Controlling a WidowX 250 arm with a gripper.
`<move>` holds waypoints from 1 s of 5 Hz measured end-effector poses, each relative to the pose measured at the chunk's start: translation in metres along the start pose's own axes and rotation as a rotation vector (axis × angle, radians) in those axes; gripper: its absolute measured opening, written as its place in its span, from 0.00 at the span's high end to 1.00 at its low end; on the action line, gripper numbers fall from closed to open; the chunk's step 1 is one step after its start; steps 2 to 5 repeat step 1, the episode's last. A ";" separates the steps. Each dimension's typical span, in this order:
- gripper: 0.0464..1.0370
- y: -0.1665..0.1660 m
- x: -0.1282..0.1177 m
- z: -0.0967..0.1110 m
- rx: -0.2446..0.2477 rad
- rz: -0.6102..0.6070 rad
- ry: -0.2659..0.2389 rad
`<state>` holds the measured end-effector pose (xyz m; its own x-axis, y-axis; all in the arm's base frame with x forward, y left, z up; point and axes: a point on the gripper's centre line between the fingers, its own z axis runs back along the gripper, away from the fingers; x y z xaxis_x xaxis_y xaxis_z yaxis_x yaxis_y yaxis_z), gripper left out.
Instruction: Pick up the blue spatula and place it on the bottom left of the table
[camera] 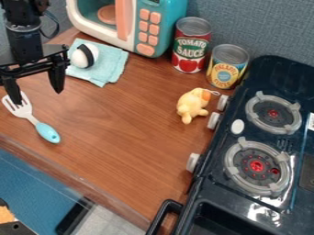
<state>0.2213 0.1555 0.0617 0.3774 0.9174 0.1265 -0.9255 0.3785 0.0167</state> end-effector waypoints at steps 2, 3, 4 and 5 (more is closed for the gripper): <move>0.04 0.000 0.000 0.000 -0.001 0.000 -0.001; 0.04 0.000 0.000 0.000 -0.001 0.000 -0.001; 0.04 0.000 0.000 0.000 -0.001 0.000 -0.001; 0.04 0.000 0.000 0.000 -0.001 0.000 -0.001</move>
